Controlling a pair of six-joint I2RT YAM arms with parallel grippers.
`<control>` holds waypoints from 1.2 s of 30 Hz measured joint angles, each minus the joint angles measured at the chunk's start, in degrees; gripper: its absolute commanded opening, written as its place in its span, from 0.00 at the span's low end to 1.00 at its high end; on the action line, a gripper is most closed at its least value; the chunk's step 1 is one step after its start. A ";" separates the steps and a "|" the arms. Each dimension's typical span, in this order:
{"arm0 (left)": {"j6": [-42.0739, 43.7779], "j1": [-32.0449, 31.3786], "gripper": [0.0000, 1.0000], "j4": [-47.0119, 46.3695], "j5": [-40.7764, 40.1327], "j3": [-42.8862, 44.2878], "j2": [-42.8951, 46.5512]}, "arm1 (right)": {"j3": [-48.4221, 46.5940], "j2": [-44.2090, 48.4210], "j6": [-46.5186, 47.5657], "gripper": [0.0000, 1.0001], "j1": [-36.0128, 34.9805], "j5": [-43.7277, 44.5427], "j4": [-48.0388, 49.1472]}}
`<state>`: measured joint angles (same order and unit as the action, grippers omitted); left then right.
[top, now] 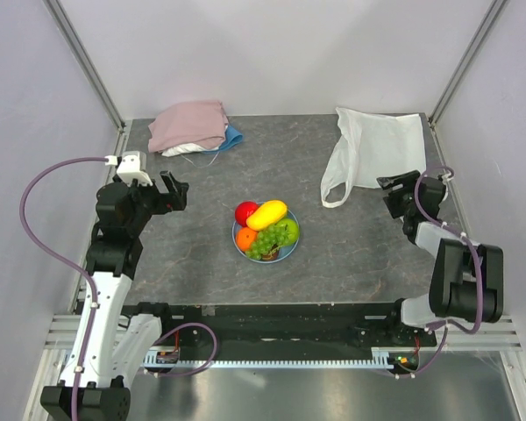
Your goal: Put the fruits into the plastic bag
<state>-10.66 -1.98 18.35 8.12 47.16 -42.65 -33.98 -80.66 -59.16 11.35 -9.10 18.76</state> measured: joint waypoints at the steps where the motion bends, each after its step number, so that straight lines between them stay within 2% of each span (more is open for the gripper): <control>1: 0.00 -0.02 0.99 -0.02 0.04 -0.02 0.04 | 0.46 -1.09 -1.07 0.74 0.00 0.11 1.42; 13: 0.00 -0.02 0.99 0.00 0.07 -0.46 1.42 | 0.68 -13.00 -7.41 0.64 -3.21 7.52 10.88; 19: 0.04 -1.33 0.99 0.00 -0.31 -1.11 3.93 | -1.18 -19.39 -11.13 0.62 -4.57 10.97 15.78; 23: 0.07 -2.84 0.99 -0.02 -0.28 -1.16 3.85 | -2.12 -22.36 -13.44 0.56 -5.25 13.00 19.76; 29: 0.07 -3.69 0.99 0.00 -0.22 -1.40 2.62 | -5.05 -27.06 -15.06 0.34 -5.97 14.56 22.23; 30: 0.07 -3.69 0.99 0.02 -0.22 -1.53 2.58 | -5.49 -27.74 -15.08 0.27 -6.01 14.58 22.32; 32: 0.07 -3.69 0.99 0.02 -0.22 -1.60 2.62 | -6.29 -28.68 -14.56 0.20 -6.01 14.60 22.47; 33: 0.07 -3.69 0.99 0.02 -0.22 -1.60 2.64 | -6.60 -28.94 -14.32 0.12 -6.01 14.60 22.38; 36: 0.07 -3.69 0.99 0.02 -0.04 -1.60 2.64 | -7.08 -29.14 -12.61 0.00 -6.01 14.64 21.88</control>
<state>-10.59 -5.67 18.37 8.08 45.56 -40.01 -41.06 -109.80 -71.77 5.34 5.54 40.64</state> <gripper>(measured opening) 0.991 0.109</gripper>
